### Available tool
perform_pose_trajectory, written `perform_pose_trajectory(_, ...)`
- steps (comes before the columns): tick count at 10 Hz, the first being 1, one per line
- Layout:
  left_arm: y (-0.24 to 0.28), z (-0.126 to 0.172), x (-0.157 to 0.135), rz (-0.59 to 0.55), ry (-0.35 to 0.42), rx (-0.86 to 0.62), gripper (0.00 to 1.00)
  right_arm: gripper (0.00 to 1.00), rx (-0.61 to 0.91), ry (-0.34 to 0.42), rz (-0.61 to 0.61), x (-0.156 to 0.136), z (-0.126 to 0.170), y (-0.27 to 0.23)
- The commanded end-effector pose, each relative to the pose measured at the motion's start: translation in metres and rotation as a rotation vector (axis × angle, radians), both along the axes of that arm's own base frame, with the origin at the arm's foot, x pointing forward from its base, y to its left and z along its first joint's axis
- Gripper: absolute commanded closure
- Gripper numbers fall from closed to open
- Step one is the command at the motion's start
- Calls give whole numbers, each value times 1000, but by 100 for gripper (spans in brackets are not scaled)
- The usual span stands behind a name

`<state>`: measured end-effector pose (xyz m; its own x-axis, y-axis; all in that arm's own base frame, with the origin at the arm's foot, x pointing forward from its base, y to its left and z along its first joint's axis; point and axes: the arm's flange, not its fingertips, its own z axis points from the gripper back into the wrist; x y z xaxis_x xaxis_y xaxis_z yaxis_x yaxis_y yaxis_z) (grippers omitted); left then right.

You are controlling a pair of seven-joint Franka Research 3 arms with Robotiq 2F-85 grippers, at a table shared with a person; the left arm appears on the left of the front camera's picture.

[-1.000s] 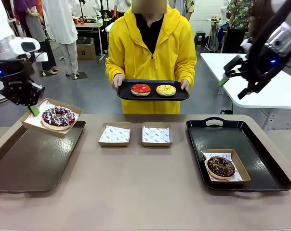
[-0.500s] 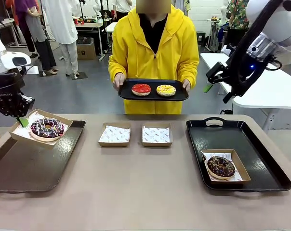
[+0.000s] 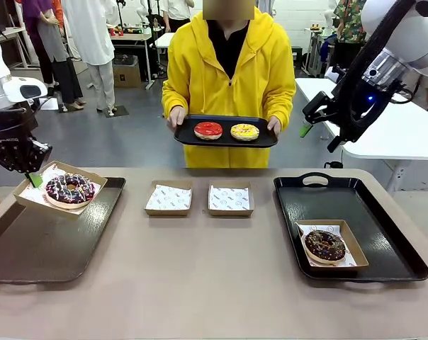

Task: Individually package the donuts and arrange them on the tray.
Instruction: Place the picked Paper togo box on the Handle tray while simultaneously picking up another Paper togo box from the table with the other hand.

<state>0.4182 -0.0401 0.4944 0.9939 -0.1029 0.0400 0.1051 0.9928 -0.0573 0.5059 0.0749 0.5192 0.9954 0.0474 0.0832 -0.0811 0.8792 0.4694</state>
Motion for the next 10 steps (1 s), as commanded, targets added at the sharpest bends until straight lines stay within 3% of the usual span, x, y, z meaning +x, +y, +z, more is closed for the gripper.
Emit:
perform_pose_trajectory(1,1,2,-1,6,1,-10,99,0,-12,0,-6,1,0,3)
perform_pose_trajectory(2,0,0,0,0,0,0,99,0,0,0,0,0,0,0)
perform_pose_trajectory(6,36,-17,-20,-21,-77,-14,99,0,-365,64,-116,30,-1,114)
perform_pose_trajectory(10,39,-59,-25,-64,-97,4,99,0,-557,13,-216,49,-41,208)
